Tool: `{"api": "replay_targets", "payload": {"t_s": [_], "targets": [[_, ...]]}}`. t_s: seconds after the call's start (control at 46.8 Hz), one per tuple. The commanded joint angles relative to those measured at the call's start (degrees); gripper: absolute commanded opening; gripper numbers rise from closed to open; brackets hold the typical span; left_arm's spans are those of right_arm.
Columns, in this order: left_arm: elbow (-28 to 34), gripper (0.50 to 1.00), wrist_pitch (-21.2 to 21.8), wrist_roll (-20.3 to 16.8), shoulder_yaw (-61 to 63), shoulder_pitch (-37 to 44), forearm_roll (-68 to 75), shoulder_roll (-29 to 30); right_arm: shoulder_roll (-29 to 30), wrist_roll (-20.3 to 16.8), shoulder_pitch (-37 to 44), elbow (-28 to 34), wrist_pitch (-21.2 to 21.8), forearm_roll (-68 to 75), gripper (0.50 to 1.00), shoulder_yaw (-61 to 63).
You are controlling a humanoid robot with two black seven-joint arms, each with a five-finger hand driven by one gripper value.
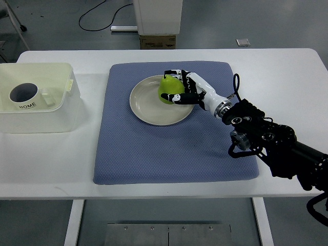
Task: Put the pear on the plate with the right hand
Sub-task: 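Lift the pear with the right hand and carry it over the plate, then lower the pear onto the plate and open the right hand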
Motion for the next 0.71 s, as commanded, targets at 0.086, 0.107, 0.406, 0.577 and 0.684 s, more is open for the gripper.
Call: {"api": "replay_targets", "payload": {"t_s": [0.086, 0.107, 0.406, 0.577, 0.684], "targets": [[0.0, 1.000, 0.0, -0.1, 0.0, 0.0, 0.0, 0.0, 0.0, -0.1, -0.6, 0.1, 0.1, 0.1, 0.500, -1.2], [0.0, 1.000, 0.0, -0.1, 0.0, 0.0, 0.0, 0.0, 0.0, -0.1, -0.7, 0.1, 0.0, 0.1, 0.500, -1.2], [0.0, 1.000, 0.0, 0.0, 0.0, 0.0, 0.0, 0.0, 0.0, -0.1, -1.0, 0.0, -0.1, 0.3, 0.645, -1.0], [0.0, 1.000, 0.0, 0.0, 0.0, 0.0, 0.0, 0.0, 0.0, 0.0, -0.7, 0.1, -0.1, 0.3, 1.000, -0.3], [0.0, 1.000, 0.0, 0.0, 0.0, 0.0, 0.0, 0.0, 0.0, 0.0, -0.5, 0.2, -0.1, 0.4, 1.000, 1.0]]}}
